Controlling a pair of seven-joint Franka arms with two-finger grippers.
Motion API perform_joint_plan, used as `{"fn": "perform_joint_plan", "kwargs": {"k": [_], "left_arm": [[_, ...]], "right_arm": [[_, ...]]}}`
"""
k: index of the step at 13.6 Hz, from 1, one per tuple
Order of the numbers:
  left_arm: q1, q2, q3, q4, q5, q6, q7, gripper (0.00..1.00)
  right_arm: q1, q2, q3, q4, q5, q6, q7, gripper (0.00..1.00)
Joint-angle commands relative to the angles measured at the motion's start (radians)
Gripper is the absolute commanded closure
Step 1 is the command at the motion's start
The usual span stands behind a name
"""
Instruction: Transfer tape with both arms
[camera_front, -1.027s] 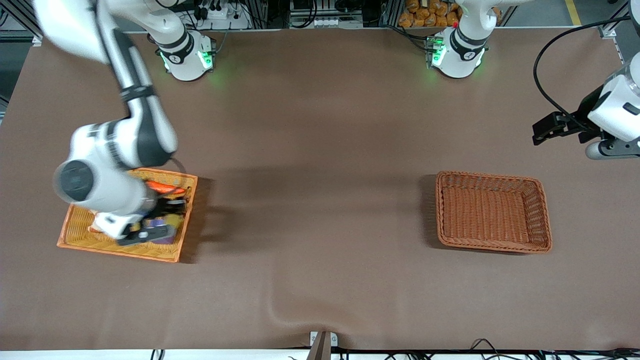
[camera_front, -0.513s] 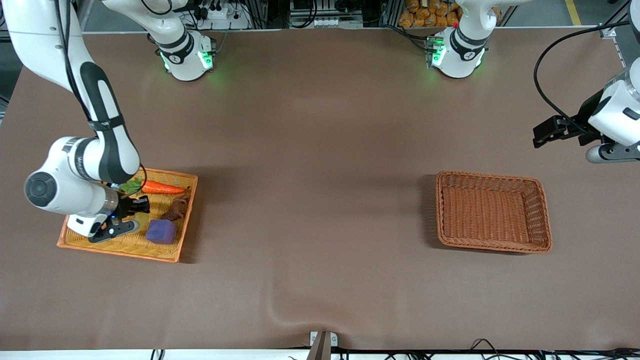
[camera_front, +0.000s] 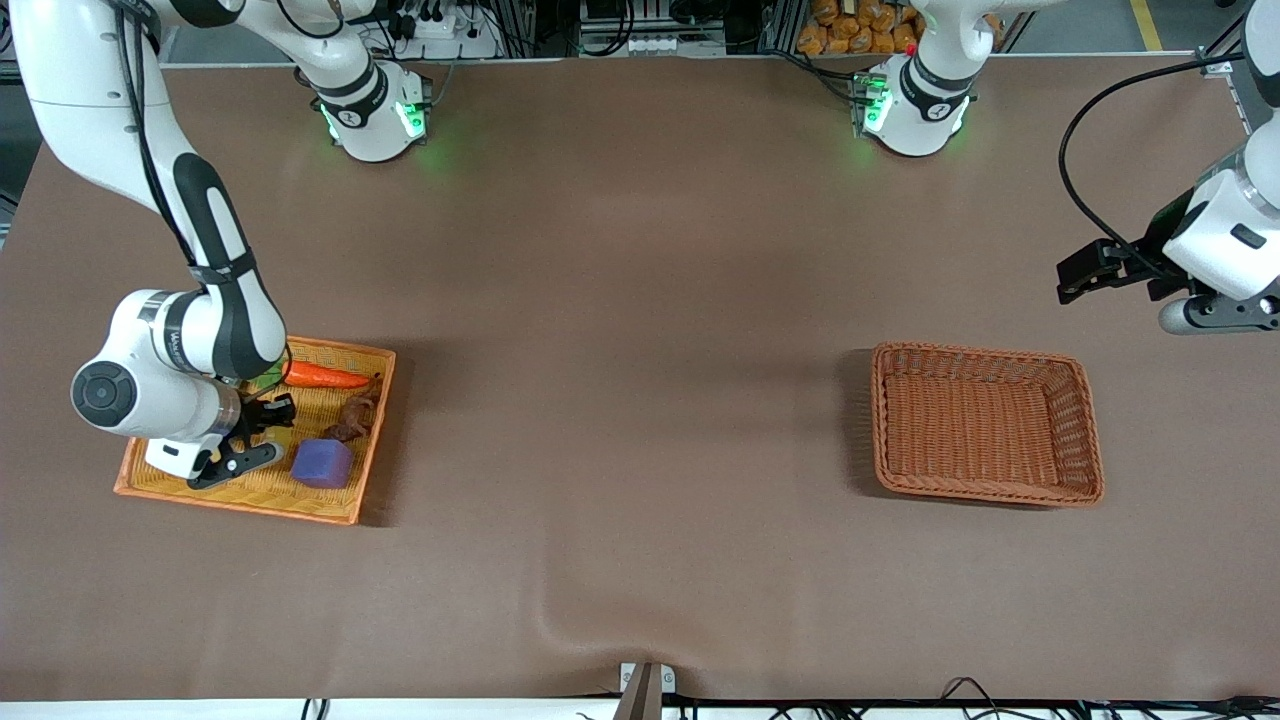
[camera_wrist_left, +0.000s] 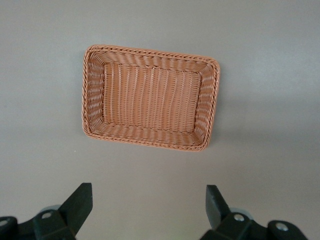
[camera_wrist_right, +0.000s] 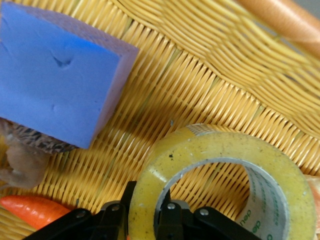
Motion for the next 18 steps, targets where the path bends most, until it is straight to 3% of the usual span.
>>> {"fn": "perform_joint_plan", "kwargs": {"k": [1, 2, 3, 5, 7, 9, 12, 18], "left_arm": [[0.002, -0.007, -0.002, -0.013, -0.019, 0.009, 0.021, 0.0], [0.002, -0.007, -0.002, -0.012, -0.021, 0.01, 0.021, 0.0], [0.002, -0.007, -0.002, -0.012, -0.019, 0.01, 0.021, 0.0], [0.002, -0.008, 0.0, -0.012, -0.019, 0.01, 0.021, 0.0], [0.006, -0.008, 0.0, -0.007, -0.013, 0.01, 0.021, 0.0], [0.011, -0.005, 0.003, -0.007, -0.006, 0.01, 0.021, 0.0], [0.006, 0.008, 0.003, 0.001, -0.003, 0.017, 0.021, 0.0], [0.011, -0.06, 0.005, -0.001, -0.019, -0.075, 0.011, 0.0]], "right_arm": [[-0.016, 0.004, 0.015, 0.029, -0.014, -0.012, -0.002, 0.6], [-0.018, -0.003, 0.015, 0.039, -0.014, -0.023, -0.005, 0.29], [-0.021, -0.018, 0.017, 0.043, -0.014, -0.038, -0.007, 0.16], [-0.006, -0.118, 0.024, 0.093, -0.011, -0.221, 0.002, 0.1], [0.037, -0.147, 0.027, 0.265, -0.011, -0.468, 0.077, 0.0], [0.039, -0.163, 0.032, 0.38, -0.009, -0.612, 0.13, 0.0], [0.047, -0.262, 0.033, 0.376, -0.002, -0.632, 0.133, 0.0], [0.001, -0.446, 0.014, 0.346, -0.002, -0.77, 0.17, 0.0]]}}
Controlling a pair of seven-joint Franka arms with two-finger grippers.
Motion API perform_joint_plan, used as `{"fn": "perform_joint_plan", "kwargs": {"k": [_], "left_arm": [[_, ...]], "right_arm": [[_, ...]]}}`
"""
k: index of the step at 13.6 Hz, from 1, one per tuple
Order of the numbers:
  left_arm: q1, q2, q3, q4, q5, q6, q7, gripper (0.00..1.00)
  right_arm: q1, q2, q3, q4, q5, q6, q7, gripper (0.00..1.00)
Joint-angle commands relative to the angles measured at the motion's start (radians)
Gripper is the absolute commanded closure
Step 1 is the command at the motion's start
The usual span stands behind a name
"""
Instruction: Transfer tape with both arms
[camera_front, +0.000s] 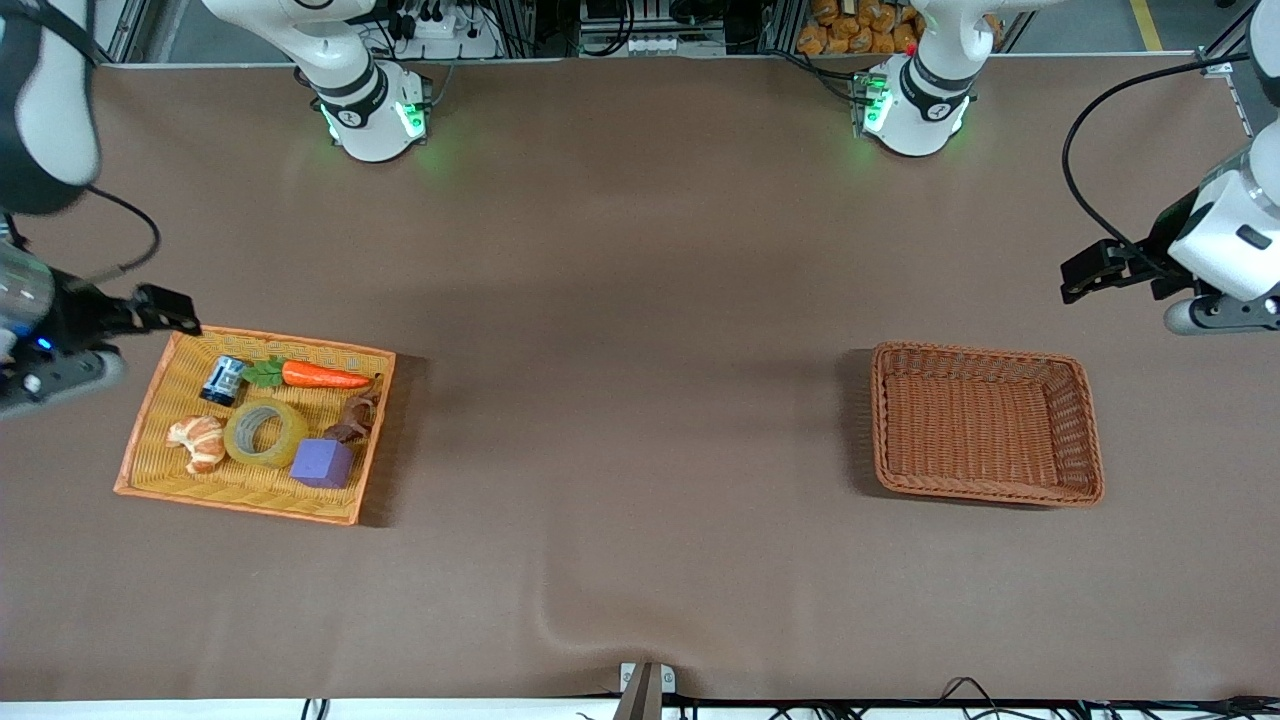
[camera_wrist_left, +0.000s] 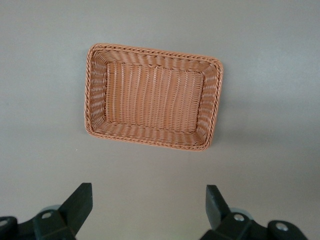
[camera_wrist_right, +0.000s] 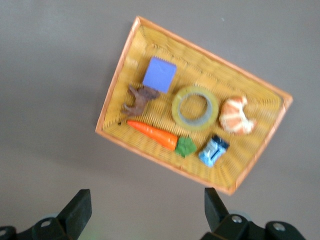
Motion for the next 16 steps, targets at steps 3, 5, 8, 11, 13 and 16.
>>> {"fn": "perform_joint_plan", "kwargs": {"k": [3, 5, 8, 11, 13, 16], "left_arm": [[0.006, -0.08, 0.004, -0.005, -0.053, -0.138, 0.009, 0.0], [0.006, -0.08, 0.004, -0.005, -0.053, -0.157, 0.015, 0.0], [0.024, -0.077, 0.007, -0.003, -0.056, -0.157, 0.017, 0.0], [0.024, -0.078, 0.001, -0.006, -0.05, -0.181, 0.004, 0.0], [0.024, -0.075, -0.001, 0.001, -0.038, -0.183, 0.006, 0.0], [0.026, -0.077, 0.005, -0.002, -0.039, -0.142, 0.021, 0.0]], "right_arm": [[-0.028, -0.176, 0.004, -0.137, -0.013, 0.0, 0.091, 0.0], [-0.03, -0.213, 0.008, -0.175, -0.013, 0.004, 0.096, 0.0], [-0.039, -0.285, 0.01, -0.248, -0.017, 0.06, 0.096, 0.0], [-0.063, -0.311, 0.01, -0.281, -0.005, 0.215, 0.096, 0.0], [-0.059, -0.316, 0.01, -0.287, -0.005, 0.185, 0.166, 0.0], [-0.034, -0.308, 0.022, -0.267, -0.006, 0.103, 0.238, 0.0]]}}
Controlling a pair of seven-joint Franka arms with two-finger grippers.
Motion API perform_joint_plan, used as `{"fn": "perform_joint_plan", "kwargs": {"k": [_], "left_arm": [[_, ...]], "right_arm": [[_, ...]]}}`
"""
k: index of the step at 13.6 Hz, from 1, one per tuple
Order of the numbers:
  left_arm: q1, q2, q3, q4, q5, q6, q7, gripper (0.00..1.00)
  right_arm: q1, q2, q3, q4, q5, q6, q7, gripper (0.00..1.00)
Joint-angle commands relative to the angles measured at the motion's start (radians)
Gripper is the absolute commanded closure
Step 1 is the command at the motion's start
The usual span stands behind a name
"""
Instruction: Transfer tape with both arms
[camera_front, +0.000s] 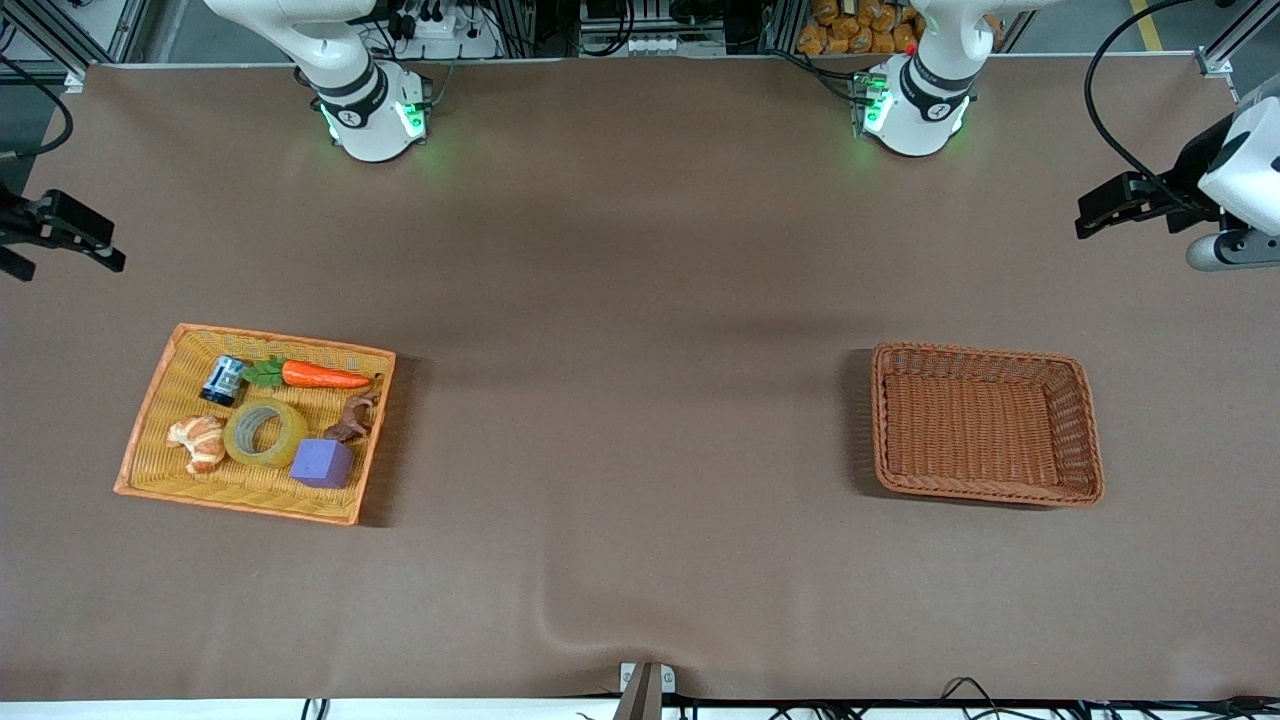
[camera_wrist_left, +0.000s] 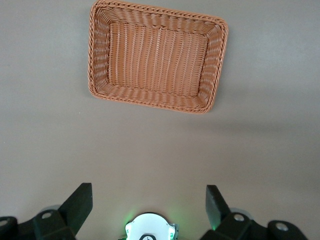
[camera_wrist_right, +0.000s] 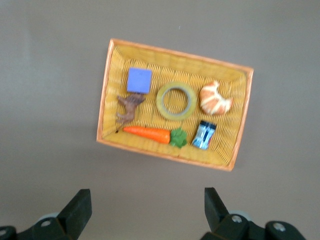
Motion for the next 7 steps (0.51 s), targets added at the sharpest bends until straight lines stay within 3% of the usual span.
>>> {"fn": "perform_joint_plan", "kwargs": {"k": [1, 7], "left_arm": [[0.008, -0.013, -0.001, -0.002, -0.01, 0.037, 0.021, 0.0], [0.01, -0.001, 0.001, 0.02, -0.011, 0.063, 0.02, 0.0]], "right_arm": [[0.005, -0.023, 0.013, -0.016, -0.006, -0.018, 0.038, 0.0], [0.016, -0.013, 0.013, -0.022, -0.053, -0.051, 0.141, 0.0]]}}
